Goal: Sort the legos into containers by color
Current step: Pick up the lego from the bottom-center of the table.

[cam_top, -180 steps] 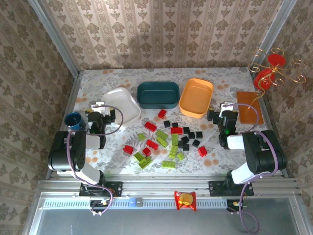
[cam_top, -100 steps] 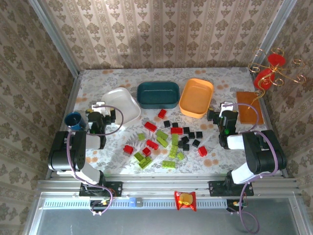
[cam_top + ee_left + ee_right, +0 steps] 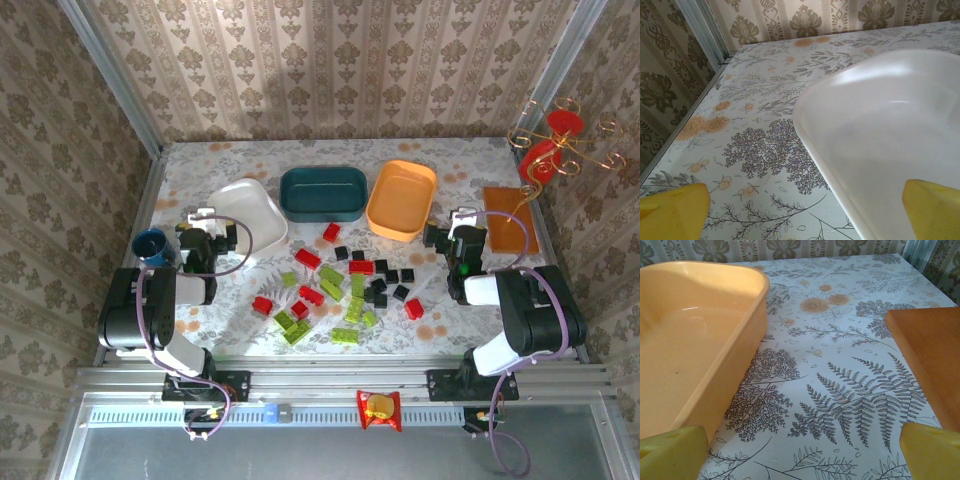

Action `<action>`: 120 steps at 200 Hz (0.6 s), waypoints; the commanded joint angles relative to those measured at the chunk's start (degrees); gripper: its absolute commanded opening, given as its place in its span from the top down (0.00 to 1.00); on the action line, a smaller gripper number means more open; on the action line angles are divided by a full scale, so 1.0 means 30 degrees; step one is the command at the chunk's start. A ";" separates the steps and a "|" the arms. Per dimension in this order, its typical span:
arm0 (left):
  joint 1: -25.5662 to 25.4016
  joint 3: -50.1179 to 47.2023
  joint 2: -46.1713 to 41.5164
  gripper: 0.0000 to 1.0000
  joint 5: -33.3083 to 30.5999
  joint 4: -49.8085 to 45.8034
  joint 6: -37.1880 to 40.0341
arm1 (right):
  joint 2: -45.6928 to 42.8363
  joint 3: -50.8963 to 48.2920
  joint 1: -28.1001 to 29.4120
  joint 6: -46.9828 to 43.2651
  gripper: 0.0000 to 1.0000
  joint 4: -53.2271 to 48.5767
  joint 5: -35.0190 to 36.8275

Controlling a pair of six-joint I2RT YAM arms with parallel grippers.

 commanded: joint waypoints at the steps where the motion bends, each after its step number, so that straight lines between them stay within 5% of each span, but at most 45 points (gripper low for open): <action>1: 0.0158 -0.0032 0.0077 0.00 0.0308 -0.0103 0.0323 | -0.0018 0.0349 -0.0061 -0.0091 0.00 0.0508 -0.0155; 120: 0.0655 0.0081 -0.0036 0.00 0.0855 -0.0457 -0.0100 | -0.0017 0.0427 -0.0095 -0.0004 0.00 0.0354 -0.0184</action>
